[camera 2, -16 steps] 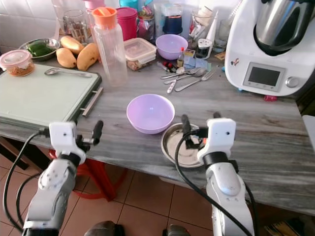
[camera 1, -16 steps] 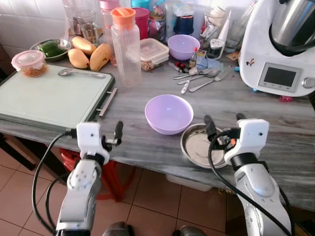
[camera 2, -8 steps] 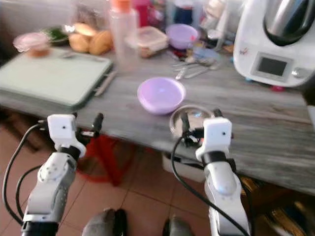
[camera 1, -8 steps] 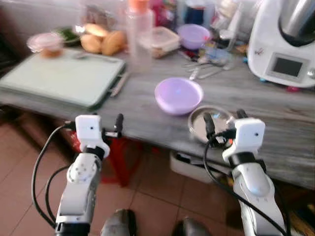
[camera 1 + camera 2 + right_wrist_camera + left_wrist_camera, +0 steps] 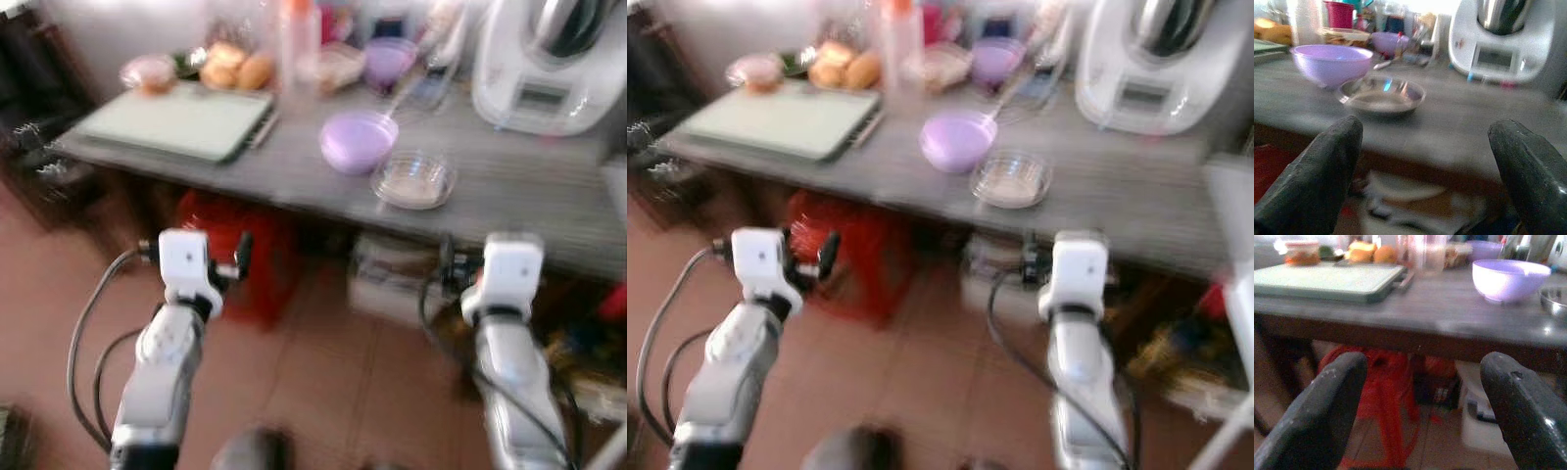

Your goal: Setting the table

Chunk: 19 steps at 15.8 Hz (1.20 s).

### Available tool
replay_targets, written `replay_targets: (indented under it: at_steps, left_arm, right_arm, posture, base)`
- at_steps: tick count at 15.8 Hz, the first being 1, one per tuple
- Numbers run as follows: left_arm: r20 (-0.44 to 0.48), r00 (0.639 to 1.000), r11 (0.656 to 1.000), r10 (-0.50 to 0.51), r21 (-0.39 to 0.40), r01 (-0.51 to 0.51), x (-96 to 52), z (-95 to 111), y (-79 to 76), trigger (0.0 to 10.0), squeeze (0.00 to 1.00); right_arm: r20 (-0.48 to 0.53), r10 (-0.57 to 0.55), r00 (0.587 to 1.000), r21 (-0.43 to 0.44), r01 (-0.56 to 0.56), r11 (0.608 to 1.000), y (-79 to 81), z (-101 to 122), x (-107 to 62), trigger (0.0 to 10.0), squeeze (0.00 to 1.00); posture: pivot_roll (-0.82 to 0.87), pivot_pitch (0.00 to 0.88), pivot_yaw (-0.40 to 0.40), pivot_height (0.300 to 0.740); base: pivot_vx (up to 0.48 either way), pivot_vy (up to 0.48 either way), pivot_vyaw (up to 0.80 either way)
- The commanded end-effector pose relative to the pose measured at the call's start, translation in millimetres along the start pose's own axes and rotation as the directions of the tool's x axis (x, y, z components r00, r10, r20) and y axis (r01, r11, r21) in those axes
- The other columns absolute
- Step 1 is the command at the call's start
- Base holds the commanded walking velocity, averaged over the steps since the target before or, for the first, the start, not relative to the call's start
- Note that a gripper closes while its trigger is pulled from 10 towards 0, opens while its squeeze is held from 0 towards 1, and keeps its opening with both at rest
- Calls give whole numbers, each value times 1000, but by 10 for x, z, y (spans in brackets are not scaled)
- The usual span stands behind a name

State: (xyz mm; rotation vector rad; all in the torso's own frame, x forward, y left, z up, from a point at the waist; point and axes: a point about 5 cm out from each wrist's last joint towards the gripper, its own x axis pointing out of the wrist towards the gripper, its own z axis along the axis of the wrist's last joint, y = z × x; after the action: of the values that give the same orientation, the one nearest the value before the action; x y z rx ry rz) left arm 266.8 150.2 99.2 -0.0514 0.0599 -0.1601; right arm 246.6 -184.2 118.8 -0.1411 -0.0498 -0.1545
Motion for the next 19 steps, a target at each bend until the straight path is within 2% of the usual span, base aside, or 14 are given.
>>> replay_targets:
  at_steps: [1, 3, 6, 8, 15, 19]
  left_arm:
    - [24, 999, 1000, -27, -5, 27, 34, 59, -28, 10000, 0]
    - [27, 999, 999, -36, -9, 37, 26, 58, -75, 10000, 0]
    - [28, 997, 997, -77, -16, 78, -16, 37, -158, 10000, 0]
    - [23, 995, 994, -96, -41, 97, -17, 20, -184, 10000, 0]
    - [22, 988, 985, -153, -77, 154, -35, 7, -255, 10000, 0]
    - [19, 986, 983, -164, -85, 165, -52, 5, -259, 10000, 0]
  right_arm:
    - [50, -26, 998, -36, 28, 999, -27, 47, 0, 10000, 0]
    - [24, -27, 999, -14, 27, 1000, -24, 21, -28, 10000, 0]
    - [42, 19, 999, 29, -20, 999, 16, 37, -99, 10000, 0]
    - [7, 9, 1000, 57, -9, 998, 7, -8, -106, 10000, 0]
    - [-2, 33, 999, 74, -32, 997, 11, -15, -130, 10000, 0]
    - [-5, 50, 999, 74, -50, 996, 19, -20, -143, 10000, 0]
  posture:
    - [-38, 0, 56, 740]
    - [-39, 0, 57, 740]
    - [-45, 0, 45, 740]
    - [-46, 0, 41, 740]
    - [-53, 0, 33, 740]
    - [-53, 0, 31, 740]
  base:
    - [0, 0, 0]
    - [0, 0, 0]
    - [0, 0, 0]
    - [0, 0, 0]
    - [0, 0, -800]
    - [0, -337, 0]
